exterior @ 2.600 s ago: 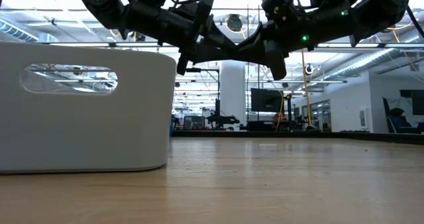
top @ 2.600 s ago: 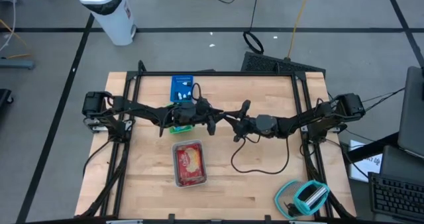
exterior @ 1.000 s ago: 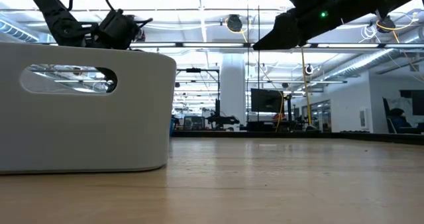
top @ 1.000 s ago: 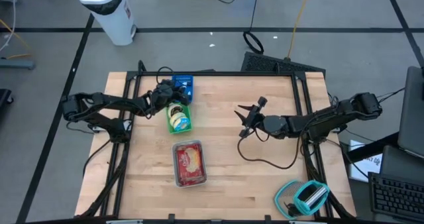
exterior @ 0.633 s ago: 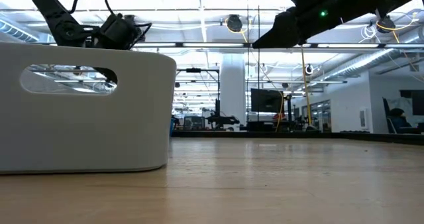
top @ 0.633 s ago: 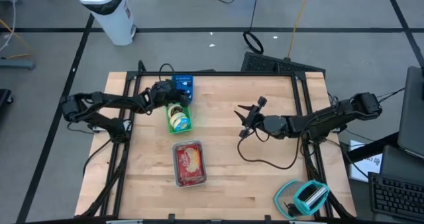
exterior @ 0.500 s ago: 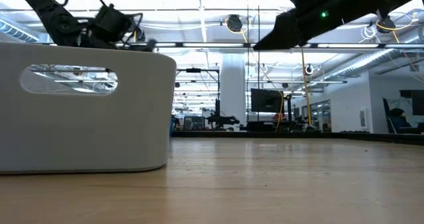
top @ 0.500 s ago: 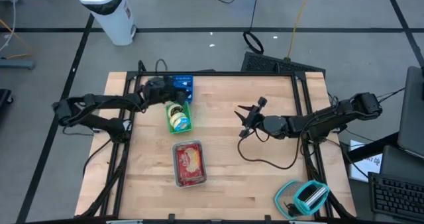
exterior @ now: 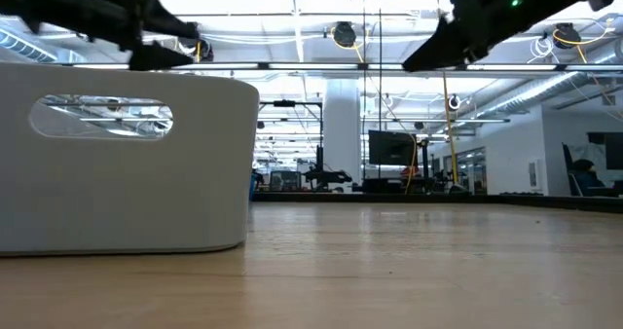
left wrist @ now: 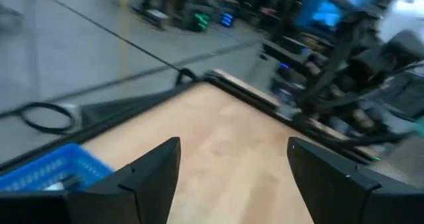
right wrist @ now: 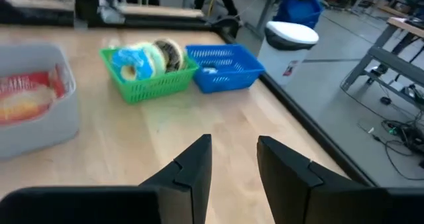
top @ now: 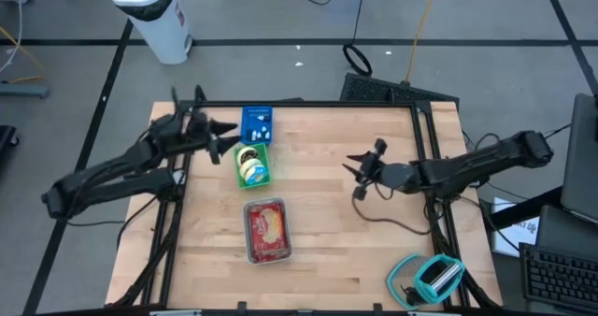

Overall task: Pick & Place Food Item
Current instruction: Return to Home Position

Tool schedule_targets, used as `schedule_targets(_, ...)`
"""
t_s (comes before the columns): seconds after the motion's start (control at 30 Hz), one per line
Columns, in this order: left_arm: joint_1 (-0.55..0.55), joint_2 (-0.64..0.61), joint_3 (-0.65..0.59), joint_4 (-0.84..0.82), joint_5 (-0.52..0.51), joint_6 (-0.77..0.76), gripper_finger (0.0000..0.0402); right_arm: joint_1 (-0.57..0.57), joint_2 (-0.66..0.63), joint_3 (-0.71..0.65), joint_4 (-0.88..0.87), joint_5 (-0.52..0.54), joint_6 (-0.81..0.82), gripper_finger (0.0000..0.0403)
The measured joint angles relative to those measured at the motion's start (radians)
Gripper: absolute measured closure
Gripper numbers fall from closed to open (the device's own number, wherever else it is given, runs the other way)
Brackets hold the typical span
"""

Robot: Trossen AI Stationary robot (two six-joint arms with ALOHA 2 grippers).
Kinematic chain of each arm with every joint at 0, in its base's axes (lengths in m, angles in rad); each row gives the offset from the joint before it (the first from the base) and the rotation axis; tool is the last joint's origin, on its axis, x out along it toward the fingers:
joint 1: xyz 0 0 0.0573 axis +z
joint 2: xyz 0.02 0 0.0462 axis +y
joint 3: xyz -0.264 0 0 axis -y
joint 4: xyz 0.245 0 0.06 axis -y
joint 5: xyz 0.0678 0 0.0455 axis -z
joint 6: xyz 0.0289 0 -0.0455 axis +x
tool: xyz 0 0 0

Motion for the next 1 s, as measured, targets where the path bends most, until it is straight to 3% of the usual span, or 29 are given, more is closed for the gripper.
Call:
schedule_targets(0.1, -0.136, -0.106, -0.075, 0.007, -0.190, -0.002, 0.0121, -0.006, -0.081, 0.000, -0.061, 0.000, 0.015, 0.0291)
schedule_targets(0.3, -0.427, -0.169, -0.249, 0.194, -0.416, 0.029, 0.0121, -0.006, -0.189, 0.000, -0.115, 0.028, 0.008, 0.0292)
schedule_targets(0.47, -0.617, -0.169, -0.268, 0.201, -0.602, 0.129, 0.0121, -0.006, -0.252, -0.002, -0.207, 0.022, 0.011, 0.0293)
schedule_targets(0.63, -0.708, -0.201, -0.268, 0.153, -0.772, 0.185, 0.0121, -0.016, -0.356, -0.094, -0.172, -0.058, 0.036, 0.0291)
schedule_targets(0.73, -0.719, -0.220, -0.270, 0.121, -0.801, 0.162, 0.0121, -0.028, -0.440, -0.182, -0.093, -0.170, 0.036, 0.0291)
schedule_targets(0.83, -0.716, -0.230, -0.298, 0.137, -0.758, 0.141, 0.0121, -0.033, -0.526, -0.247, -0.036, -0.267, 0.008, 0.0293)
schedule_targets(1.0, -0.694, -0.257, -0.385, 0.228, -0.731, 0.100, 0.0121, -0.034, -0.672, -0.309, -0.042, -0.287, 0.007, 0.0291)
